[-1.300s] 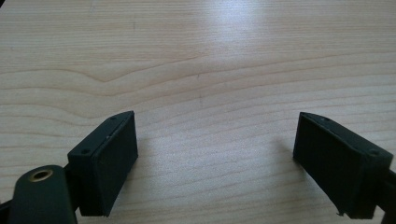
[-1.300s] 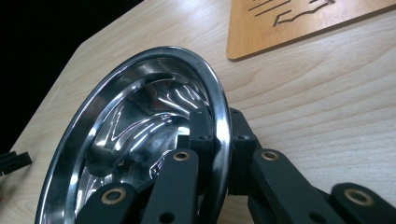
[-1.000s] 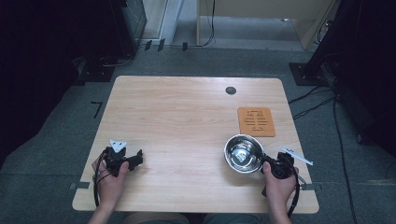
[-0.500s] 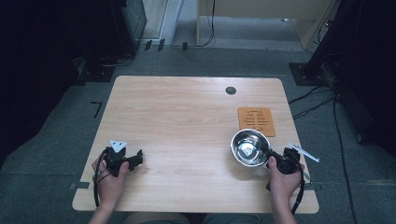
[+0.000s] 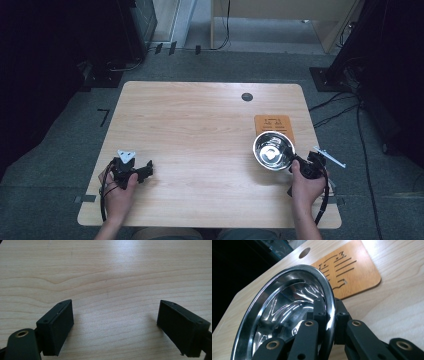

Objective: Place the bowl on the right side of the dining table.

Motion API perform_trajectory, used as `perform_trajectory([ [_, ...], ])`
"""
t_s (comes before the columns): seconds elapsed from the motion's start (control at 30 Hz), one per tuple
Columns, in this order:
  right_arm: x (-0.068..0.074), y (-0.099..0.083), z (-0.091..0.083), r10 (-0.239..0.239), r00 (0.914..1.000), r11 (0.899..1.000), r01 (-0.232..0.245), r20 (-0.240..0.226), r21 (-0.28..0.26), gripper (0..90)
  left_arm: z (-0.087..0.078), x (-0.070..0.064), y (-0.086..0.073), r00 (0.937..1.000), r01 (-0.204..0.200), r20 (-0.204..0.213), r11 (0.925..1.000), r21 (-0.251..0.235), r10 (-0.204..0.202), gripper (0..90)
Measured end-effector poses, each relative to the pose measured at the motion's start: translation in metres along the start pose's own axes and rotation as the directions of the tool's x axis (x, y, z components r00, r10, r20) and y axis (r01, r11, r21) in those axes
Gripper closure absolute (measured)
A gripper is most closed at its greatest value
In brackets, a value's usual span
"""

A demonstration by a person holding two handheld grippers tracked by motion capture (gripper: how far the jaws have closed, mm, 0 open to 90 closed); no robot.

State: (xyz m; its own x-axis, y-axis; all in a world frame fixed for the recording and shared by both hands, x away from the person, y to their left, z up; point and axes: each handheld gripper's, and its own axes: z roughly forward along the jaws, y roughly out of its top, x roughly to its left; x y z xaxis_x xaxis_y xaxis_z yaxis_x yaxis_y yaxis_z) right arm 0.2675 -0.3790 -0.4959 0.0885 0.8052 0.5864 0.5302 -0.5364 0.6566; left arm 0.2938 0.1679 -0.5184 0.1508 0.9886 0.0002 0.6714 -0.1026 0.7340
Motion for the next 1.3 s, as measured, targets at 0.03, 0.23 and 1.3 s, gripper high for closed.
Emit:
perform_trajectory([
  [0.03,0.000,0.002,0.001,0.006,1.0000,1.000,-0.006,0.004,-0.005,85.0,0.000,0.000,0.000,1.0000,0.000,0.000,1.0000,0.000,0.000,13.5],
  [0.23,0.001,0.014,0.007,0.019,0.9994,0.999,-0.018,0.029,-0.037,85.0,0.000,0.000,0.000,1.0000,0.000,0.000,1.0000,0.001,0.000,13.5],
  [1.3,-0.015,0.039,0.076,0.167,0.9639,0.981,-0.141,0.208,-0.135,83.5,0.000,0.000,0.000,1.0000,0.001,0.001,1.0000,0.000,-0.001,13.5],
])
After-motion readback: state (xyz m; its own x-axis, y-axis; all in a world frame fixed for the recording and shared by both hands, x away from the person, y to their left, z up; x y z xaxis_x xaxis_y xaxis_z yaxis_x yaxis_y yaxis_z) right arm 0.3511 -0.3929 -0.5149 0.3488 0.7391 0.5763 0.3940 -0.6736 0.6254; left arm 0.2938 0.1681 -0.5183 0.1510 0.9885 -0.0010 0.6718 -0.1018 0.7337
